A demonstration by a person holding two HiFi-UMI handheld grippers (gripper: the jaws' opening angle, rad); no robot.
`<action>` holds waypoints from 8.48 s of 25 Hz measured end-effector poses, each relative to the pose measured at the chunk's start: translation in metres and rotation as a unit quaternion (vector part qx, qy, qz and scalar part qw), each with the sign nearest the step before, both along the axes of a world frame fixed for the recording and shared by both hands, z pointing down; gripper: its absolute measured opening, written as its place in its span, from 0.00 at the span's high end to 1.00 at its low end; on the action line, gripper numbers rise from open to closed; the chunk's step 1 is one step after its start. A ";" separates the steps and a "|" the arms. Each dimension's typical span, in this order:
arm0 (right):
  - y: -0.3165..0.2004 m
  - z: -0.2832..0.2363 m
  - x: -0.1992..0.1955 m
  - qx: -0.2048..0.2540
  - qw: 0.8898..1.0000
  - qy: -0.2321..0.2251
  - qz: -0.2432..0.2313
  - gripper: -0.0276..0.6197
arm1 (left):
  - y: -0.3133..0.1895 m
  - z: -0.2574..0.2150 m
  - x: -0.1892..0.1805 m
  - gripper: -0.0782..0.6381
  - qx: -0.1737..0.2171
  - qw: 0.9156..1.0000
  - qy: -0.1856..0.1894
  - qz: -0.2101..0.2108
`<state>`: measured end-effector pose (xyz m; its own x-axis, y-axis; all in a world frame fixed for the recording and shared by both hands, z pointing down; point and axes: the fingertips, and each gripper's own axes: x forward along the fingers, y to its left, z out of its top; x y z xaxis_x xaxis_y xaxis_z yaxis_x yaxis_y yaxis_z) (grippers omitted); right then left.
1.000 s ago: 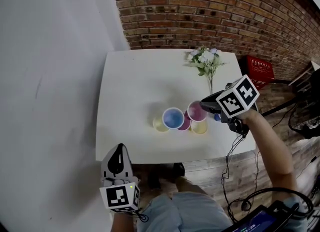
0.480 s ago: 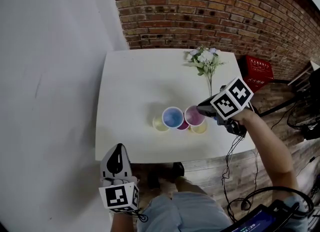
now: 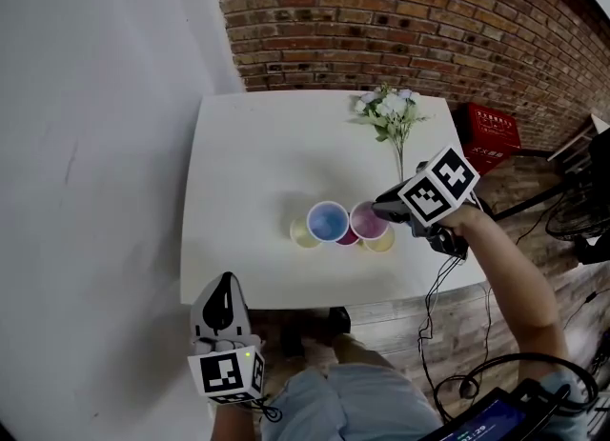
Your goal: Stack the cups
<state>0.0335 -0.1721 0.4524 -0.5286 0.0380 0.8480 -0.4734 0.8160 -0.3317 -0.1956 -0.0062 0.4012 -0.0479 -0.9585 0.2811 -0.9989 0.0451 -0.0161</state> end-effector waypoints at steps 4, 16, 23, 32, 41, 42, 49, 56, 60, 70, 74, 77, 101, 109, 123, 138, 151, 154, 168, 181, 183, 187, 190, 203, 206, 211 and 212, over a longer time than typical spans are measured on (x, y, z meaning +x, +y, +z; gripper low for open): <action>-0.001 -0.002 -0.001 0.005 1.000 -0.003 -0.003 0.81 | 0.000 -0.002 0.001 0.88 0.000 1.000 -0.001 0.000; -0.033 -0.035 0.021 0.061 0.996 -0.041 0.055 0.77 | -0.012 -0.002 0.003 0.88 0.011 1.000 -0.003 0.011; -0.059 -0.056 0.081 0.124 0.985 -0.024 0.115 0.78 | -0.037 -0.012 0.024 0.88 0.028 0.998 -0.011 0.046; -0.057 0.001 0.176 0.120 0.978 0.072 0.154 0.77 | -0.048 -0.004 0.058 0.88 0.000 0.997 -0.018 0.079; -0.049 0.055 0.181 0.053 0.981 0.055 0.177 0.76 | -0.050 0.010 0.064 0.88 -0.025 0.996 -0.025 0.084; -0.049 0.058 0.180 0.050 0.981 0.055 0.177 0.76 | -0.051 0.012 0.065 0.88 -0.027 0.996 -0.025 0.084; -0.054 0.070 0.182 0.054 0.980 0.086 0.173 0.92 | -0.047 0.020 0.061 0.88 -0.036 0.996 -0.025 0.080; -0.056 0.067 0.178 0.056 0.980 0.096 0.162 0.93 | -0.043 0.019 0.059 0.88 -0.034 0.996 -0.020 0.079; -0.053 0.071 0.179 0.056 0.981 0.102 0.156 0.92 | -0.038 0.013 0.060 0.88 -0.031 0.996 -0.022 0.078; -0.054 0.041 0.162 0.051 0.985 0.071 0.151 0.92 | -0.030 0.013 0.055 0.88 -0.021 0.997 -0.022 0.066; -0.057 -0.020 0.141 0.061 0.987 0.032 0.146 0.92 | -0.024 0.000 0.053 0.88 0.007 0.998 -0.016 0.062; -0.054 -0.067 0.111 0.063 0.991 0.004 0.122 0.92 | -0.017 -0.017 0.046 0.88 0.027 0.998 -0.013 0.052; 0.007 -0.093 -0.029 0.000 0.999 -0.029 -0.020 0.92 | 0.043 -0.037 -0.005 0.88 0.036 0.999 -0.012 -0.023; 0.005 -0.084 -0.030 -0.006 1.000 -0.021 -0.021 0.92 | 0.046 -0.034 -0.007 0.88 0.029 0.999 -0.009 -0.029; 0.006 -0.082 -0.035 0.007 0.999 -0.008 -0.039 0.92 | 0.049 -0.028 -0.013 0.88 0.029 0.999 -0.005 -0.037; 0.005 -0.079 -0.033 0.005 0.999 -0.002 -0.041 0.88 | 0.050 -0.027 -0.016 0.88 0.028 0.999 -0.003 -0.039; 0.007 -0.084 -0.035 0.012 0.998 -0.006 -0.056 0.92 | 0.048 -0.027 -0.015 0.88 0.030 0.999 -0.004 -0.037; 0.006 -0.089 -0.036 0.013 0.998 -0.010 -0.055 0.92 | 0.048 -0.027 -0.015 0.88 0.030 0.999 -0.004 -0.037; 0.004 -0.087 -0.039 0.012 0.998 0.007 -0.055 0.92 | 0.046 -0.023 -0.022 0.88 0.028 0.999 0.001 -0.039; 0.007 -0.077 -0.036 0.009 0.997 0.017 -0.069 0.87 | 0.044 -0.020 -0.022 0.88 0.027 0.999 0.004 -0.038; 0.007 -0.076 -0.035 0.010 0.997 0.019 -0.071 0.87 | 0.043 -0.021 -0.022 0.88 0.028 0.999 0.003 -0.037; 0.007 -0.074 -0.033 0.017 0.996 0.026 -0.080 0.92 | 0.042 -0.019 -0.022 0.88 0.028 0.999 0.003 -0.038; 0.009 -0.077 -0.034 0.012 0.996 0.017 -0.084 0.92 | 0.043 -0.019 -0.020 0.88 0.029 0.999 0.001 -0.038; -0.045 -0.115 0.045 0.044 0.995 -0.058 0.070 0.92 | 0.015 -0.024 0.000 0.88 0.039 0.999 -0.003 -0.010; -0.053 -0.082 0.100 0.055 0.991 -0.020 0.122 0.92 | 0.003 -0.021 0.010 0.88 0.039 0.999 -0.007 0.006; -0.045 0.004 0.158 0.011 0.983 0.031 0.180 0.92 | -0.011 -0.019 0.035 0.88 0.024 0.999 -0.012 0.031; -0.043 0.020 0.163 0.003 0.982 0.038 0.186 0.92 | -0.013 -0.019 0.041 0.88 0.022 0.999 -0.013 0.036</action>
